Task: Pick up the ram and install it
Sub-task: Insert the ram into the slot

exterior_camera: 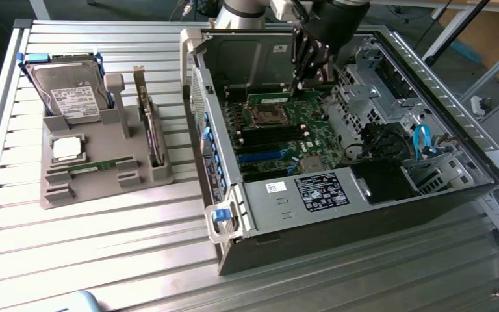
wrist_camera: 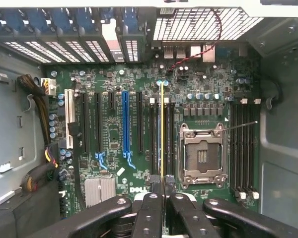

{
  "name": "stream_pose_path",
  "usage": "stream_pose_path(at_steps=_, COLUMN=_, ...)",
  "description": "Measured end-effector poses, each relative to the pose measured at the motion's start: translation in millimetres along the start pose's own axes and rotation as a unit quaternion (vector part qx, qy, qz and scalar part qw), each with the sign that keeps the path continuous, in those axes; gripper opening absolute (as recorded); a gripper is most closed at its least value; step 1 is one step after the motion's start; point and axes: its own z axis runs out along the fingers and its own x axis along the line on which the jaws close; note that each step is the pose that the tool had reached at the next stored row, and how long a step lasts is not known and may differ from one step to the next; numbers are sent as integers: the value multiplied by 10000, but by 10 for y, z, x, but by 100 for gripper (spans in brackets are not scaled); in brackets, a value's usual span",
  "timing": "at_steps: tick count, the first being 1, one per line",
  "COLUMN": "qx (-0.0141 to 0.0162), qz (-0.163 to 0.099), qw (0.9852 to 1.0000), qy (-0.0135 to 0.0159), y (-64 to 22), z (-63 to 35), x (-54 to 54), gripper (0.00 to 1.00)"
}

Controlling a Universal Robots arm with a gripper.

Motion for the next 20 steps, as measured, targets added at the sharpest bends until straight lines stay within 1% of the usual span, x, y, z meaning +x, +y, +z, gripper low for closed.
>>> stream_pose_path(at_steps=8, qx=0, qz=0, qw=10000, qy=0, y=0, z=103, x=4, gripper=12)
stream_pose_path(at_steps=20, qx=0, qz=0, qw=10000, qy=0, y=0, z=188, x=7, gripper=12)
